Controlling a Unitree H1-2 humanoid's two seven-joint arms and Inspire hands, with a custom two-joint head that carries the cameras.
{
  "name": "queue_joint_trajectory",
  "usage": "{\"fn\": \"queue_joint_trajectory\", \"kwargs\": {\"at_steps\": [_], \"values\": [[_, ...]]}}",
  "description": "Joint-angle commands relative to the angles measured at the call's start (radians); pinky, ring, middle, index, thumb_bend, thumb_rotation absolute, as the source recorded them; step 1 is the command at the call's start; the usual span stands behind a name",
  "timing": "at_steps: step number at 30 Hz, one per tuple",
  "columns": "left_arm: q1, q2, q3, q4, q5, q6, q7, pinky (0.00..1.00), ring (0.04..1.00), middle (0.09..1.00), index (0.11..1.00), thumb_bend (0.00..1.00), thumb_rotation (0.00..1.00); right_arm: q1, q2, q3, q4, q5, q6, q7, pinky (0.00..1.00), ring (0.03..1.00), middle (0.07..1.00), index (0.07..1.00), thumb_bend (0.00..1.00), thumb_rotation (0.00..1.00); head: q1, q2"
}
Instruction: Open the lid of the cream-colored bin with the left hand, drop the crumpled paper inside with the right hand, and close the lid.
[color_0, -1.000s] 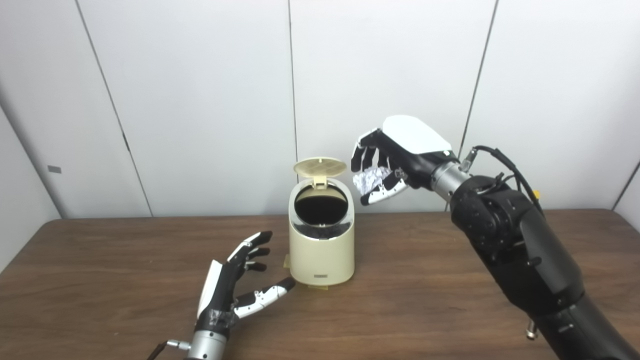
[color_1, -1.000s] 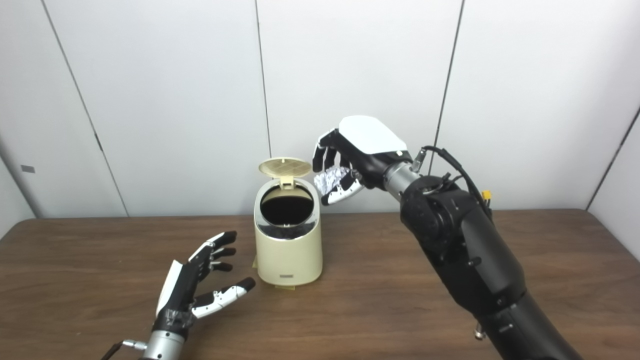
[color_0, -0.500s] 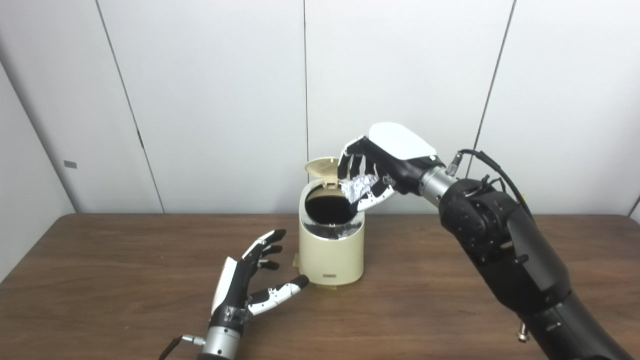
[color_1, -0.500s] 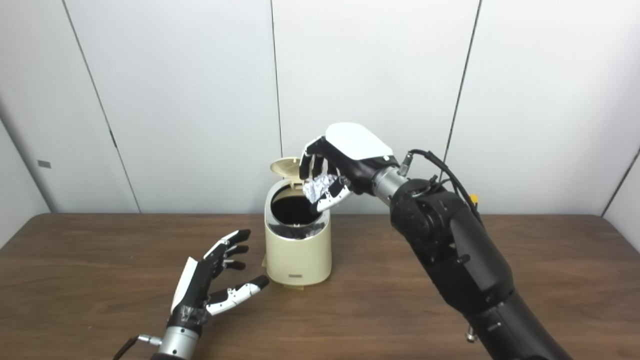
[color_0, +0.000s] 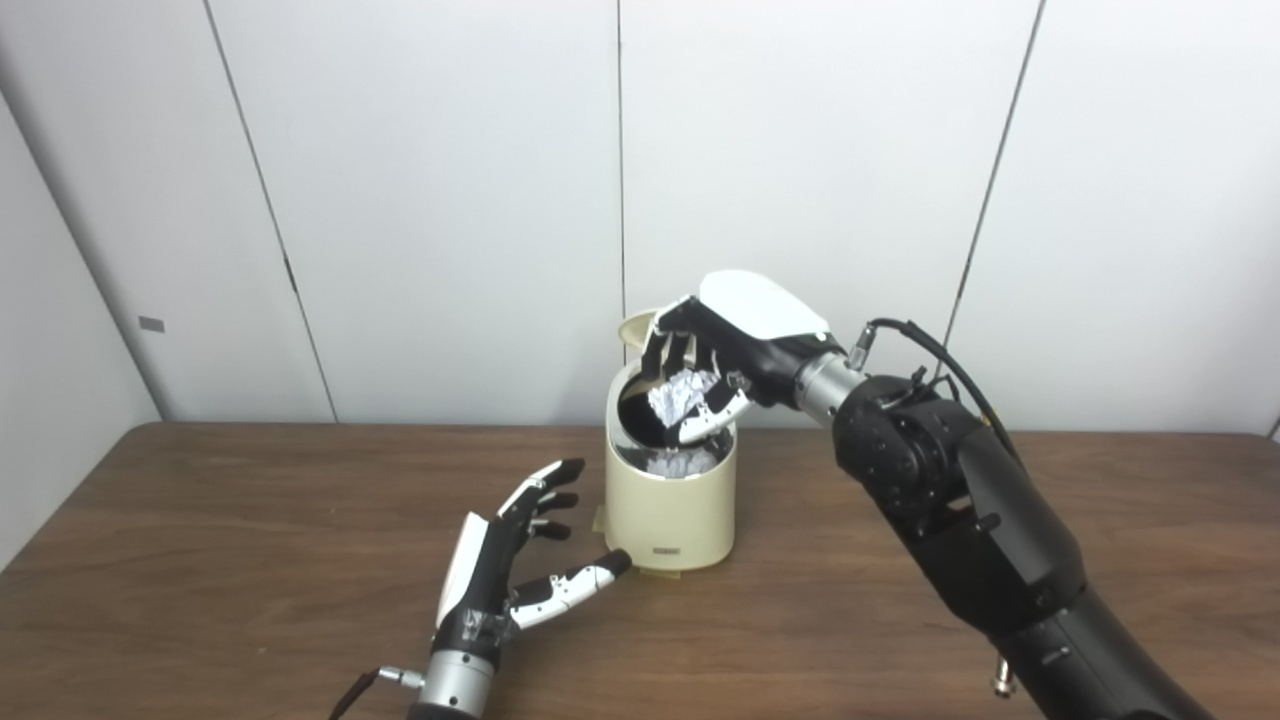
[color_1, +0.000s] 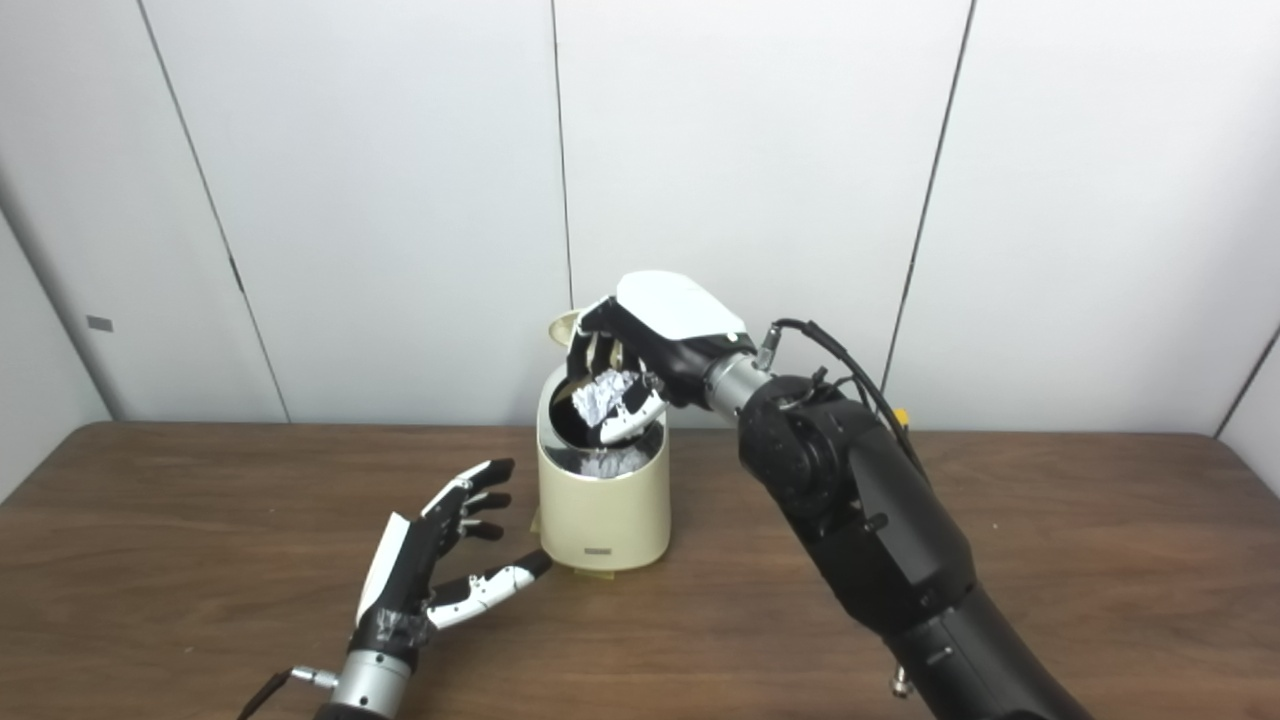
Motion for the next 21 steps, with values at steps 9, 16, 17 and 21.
{"fn": "queue_joint_trajectory", "kwargs": {"at_steps": [9,16,17,21], "values": [[0.050,-0.025,-0.017,0.005,0.013,-0.004,0.016,0.67,0.795,0.858,0.873,0.79,0.32,-0.052,0.017,0.004,0.031,-0.020,-0.043,-0.089,0.29,0.366,0.499,0.521,0.51,0.00,0.004,0.004],[0.052,-0.024,-0.019,0.002,0.009,-0.004,0.013,0.67,0.795,0.858,0.873,0.78,0.31,-0.050,0.007,0.023,0.055,-0.033,-0.109,-0.142,0.31,0.358,0.487,0.502,0.52,0.00,0.006,0.007],[0.053,-0.024,-0.019,0.001,0.008,-0.003,0.012,0.67,0.795,0.858,0.872,0.78,0.31,-0.049,0.005,0.025,0.061,-0.035,-0.126,-0.157,0.30,0.355,0.481,0.503,0.52,0.00,0.005,0.006],[0.054,-0.023,-0.019,0.002,0.002,-0.006,0.009,0.67,0.793,0.858,0.871,0.78,0.30,-0.046,0.002,0.030,0.076,-0.049,-0.175,-0.201,0.31,0.358,0.467,0.517,0.51,0.00,0.006,0.007]]}}
